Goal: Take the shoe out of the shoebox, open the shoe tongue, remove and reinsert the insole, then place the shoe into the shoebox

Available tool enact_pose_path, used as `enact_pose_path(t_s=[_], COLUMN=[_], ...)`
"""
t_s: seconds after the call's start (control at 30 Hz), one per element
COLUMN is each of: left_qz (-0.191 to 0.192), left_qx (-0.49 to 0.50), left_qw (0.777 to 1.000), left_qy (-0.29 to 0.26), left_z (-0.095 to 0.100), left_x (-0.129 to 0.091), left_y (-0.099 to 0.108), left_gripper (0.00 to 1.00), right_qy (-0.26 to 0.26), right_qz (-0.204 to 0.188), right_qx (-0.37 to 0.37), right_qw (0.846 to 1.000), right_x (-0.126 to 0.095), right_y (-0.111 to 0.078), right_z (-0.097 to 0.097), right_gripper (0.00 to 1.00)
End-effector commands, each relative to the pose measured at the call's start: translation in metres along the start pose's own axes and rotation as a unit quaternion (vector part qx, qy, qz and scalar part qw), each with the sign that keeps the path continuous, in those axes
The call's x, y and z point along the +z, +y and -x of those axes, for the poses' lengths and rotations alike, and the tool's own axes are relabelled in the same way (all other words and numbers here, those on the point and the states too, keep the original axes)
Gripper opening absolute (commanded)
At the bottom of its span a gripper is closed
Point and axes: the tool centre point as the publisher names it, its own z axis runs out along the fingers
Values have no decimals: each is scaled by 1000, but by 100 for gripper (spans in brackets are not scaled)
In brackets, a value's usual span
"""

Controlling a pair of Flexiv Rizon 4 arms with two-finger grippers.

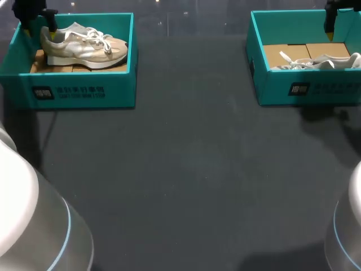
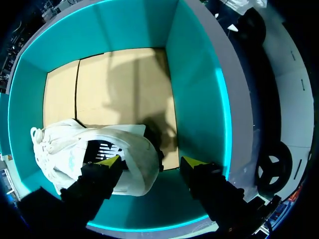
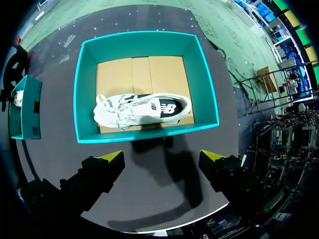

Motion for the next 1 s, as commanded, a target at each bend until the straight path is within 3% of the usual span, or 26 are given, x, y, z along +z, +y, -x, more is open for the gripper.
enact_pose_path(t_s=[0.03, 0.43, 0.67, 0.83, 0.93, 1.0], left_qz=[9, 12, 9, 6, 4, 3], left_qx=[-5, -16, -17, -19, -21, -21], left_qw=[1000, 1000, 1000, 1000, 1000, 1000], left_qy=[-1, 3, 11, 19, 21, 22], left_z=[1, 6, 8, 8, 7, 4], left_x=[10, 29, 38, 43, 45, 45], left_y=[-4, -3, -2, -2, -2, -2], left_gripper=[71, 74, 69, 47, 24, 0], right_qy=[-1, -1, -1, -1, -1, -1], right_qz=[0, 0, 0, 0, 0, 0], right_qx=[0, 0, 0, 0, 0, 0], right_qw=[1000, 1000, 1000, 1000, 1000, 1000], right_x=[0, 0, 0, 0, 0, 0], right_y=[0, 0, 0, 0, 0, 0], right_z=[0, 0, 0, 0, 0, 0], right_gripper=[100, 100, 100, 100, 100, 100])
